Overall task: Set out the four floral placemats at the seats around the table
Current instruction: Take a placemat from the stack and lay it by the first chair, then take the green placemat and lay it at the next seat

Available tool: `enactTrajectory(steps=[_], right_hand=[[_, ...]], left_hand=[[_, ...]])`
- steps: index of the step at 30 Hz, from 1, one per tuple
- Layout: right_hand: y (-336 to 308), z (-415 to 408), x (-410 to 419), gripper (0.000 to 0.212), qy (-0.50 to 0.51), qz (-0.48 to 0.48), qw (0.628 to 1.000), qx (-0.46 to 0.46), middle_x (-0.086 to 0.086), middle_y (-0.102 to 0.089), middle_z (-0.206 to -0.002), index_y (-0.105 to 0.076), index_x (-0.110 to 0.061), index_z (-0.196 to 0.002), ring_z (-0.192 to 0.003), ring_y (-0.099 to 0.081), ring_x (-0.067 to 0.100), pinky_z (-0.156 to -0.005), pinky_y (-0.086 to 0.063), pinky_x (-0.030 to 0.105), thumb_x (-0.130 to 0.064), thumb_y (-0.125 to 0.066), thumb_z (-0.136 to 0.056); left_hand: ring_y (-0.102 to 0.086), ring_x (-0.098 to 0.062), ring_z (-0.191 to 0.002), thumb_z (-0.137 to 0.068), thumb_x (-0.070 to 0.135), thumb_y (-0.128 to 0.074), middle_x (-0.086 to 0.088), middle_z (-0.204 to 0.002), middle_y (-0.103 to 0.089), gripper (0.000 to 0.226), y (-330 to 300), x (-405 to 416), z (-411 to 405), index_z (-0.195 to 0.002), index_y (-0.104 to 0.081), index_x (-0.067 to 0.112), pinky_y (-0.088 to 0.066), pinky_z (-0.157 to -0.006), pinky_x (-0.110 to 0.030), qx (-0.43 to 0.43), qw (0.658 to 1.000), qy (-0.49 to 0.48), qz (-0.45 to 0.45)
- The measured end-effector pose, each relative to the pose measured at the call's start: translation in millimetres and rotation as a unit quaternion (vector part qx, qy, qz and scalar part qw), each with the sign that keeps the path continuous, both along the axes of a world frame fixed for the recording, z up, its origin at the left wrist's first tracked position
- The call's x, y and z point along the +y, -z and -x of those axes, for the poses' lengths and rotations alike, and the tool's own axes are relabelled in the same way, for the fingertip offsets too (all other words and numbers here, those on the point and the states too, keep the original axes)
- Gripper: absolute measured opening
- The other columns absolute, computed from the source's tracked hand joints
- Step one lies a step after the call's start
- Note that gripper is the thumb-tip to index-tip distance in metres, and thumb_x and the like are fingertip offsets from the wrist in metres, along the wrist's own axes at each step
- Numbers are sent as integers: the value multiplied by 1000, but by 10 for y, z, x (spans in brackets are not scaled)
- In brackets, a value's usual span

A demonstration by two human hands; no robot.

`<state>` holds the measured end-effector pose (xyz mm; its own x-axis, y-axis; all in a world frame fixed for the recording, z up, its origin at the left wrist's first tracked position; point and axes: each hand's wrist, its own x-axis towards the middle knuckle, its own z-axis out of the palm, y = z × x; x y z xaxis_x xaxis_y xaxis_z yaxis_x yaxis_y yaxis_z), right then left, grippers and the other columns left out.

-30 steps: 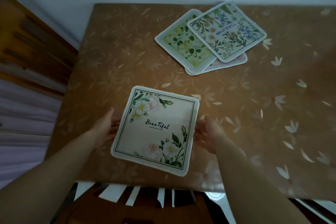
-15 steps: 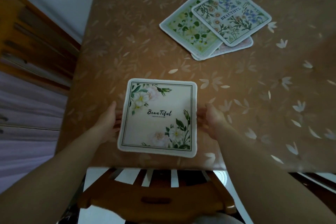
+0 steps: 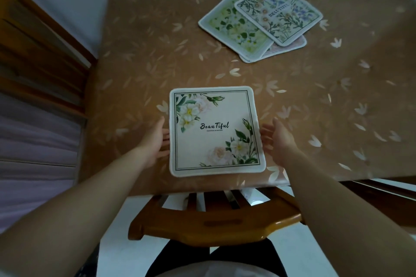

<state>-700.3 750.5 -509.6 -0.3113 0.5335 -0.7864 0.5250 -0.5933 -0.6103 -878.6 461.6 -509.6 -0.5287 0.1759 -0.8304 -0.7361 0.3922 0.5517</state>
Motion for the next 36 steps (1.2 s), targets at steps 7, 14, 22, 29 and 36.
enactTrajectory(steps=[7,14,22,29,36], right_hand=[[45,-39,17,53,-5,14,1000,22,7,-75,-119,-69,-15,-122,-112,-68,26,-100,-50,51,-57,-42,-102],[9,0,10,50,13,38,998,40,8,-73,-122,-69,-14,-119,-115,-65,27,-104,-48,52,-54,-42,-103],[-11,50,65,53,9,48,998,37,10,-75,-121,-70,-13,-118,-115,-67,31,-103,-50,53,-54,-42,-104],[-114,104,152,53,9,57,998,38,11,-76,-114,-69,-11,-119,-100,-69,28,-81,-54,45,-55,-43,-104],[-280,508,654,49,36,93,991,88,8,-72,-121,-70,-16,-116,-107,-66,26,-73,-51,42,-56,-45,-103]], left_hand=[[-62,-23,-108,-90,74,-35,-7,-116,-68,71,19,-45,39,-113,-66,14,-49,-101,-51,0,1000,4,-10],[-56,-22,-118,-98,65,-29,-4,-130,-62,65,-31,72,9,-124,-61,15,-43,-104,-49,33,999,17,-8],[-56,-23,-118,-100,63,-31,-6,-129,-62,63,-56,100,-24,-126,-59,12,-42,-107,-51,23,1000,-6,-4],[-57,-23,-114,-101,63,-28,-5,-122,-63,63,-126,170,13,-121,-60,12,-44,-99,-50,19,999,19,38],[-63,-19,-82,-104,55,-26,0,-88,-77,57,-291,777,162,-92,-68,18,-44,-71,-33,120,989,14,89]])
